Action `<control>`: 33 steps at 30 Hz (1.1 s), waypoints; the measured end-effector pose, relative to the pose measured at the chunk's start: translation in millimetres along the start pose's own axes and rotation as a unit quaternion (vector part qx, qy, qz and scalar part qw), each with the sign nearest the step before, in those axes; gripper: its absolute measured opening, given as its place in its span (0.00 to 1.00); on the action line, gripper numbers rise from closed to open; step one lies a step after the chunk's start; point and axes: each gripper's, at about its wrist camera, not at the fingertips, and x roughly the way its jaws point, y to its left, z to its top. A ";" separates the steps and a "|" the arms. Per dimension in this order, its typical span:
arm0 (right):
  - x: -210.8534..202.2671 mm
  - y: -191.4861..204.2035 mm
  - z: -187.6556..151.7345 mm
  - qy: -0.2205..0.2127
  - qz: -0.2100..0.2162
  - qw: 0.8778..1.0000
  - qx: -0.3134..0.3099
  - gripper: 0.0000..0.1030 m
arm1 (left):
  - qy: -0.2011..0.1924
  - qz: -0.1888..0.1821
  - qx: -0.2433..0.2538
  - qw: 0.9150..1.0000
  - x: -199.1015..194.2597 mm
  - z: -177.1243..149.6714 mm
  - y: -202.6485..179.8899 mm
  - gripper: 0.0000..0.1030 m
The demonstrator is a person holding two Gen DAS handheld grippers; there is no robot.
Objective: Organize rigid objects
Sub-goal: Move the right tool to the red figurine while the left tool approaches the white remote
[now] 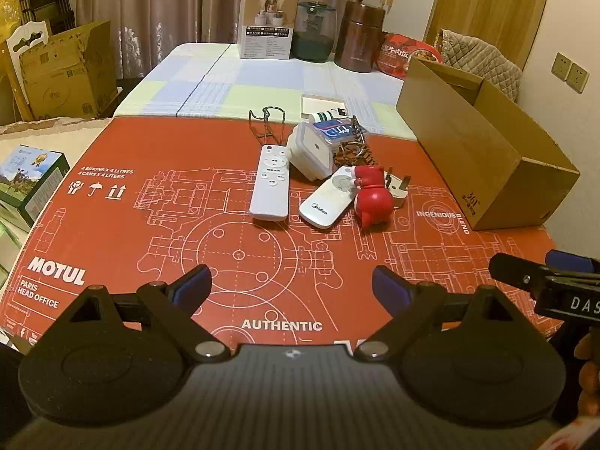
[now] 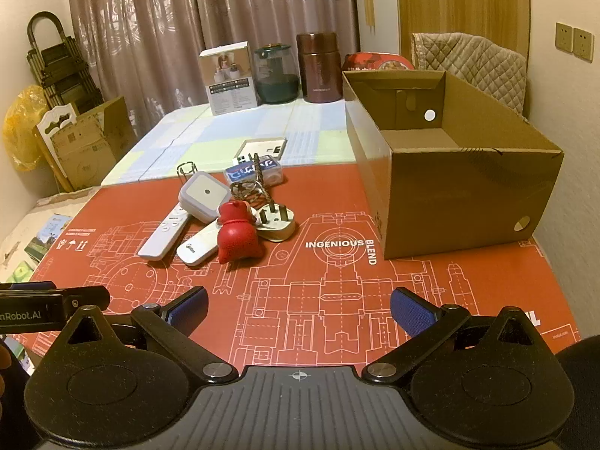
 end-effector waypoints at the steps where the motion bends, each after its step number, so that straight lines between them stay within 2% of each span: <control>1: 0.0 -0.1 0.0 0.000 0.000 1.000 0.001 0.98 | 0.000 0.000 0.000 1.000 0.0 0.0 0.0 0.88; 13: 0.6 0.5 1.2 -0.001 0.000 1.000 0.000 0.98 | 0.005 -0.004 -0.013 1.000 1.1 2.3 0.7 0.88; 21: 3.2 1.0 7.4 -0.008 0.003 1.000 -0.004 0.98 | -0.003 -0.011 -0.014 1.000 0.3 15.8 6.7 0.88; 33: 30.7 6.6 19.5 -0.020 0.022 0.999 -0.010 0.98 | -0.011 -0.016 0.037 0.999 32.1 54.1 21.6 0.88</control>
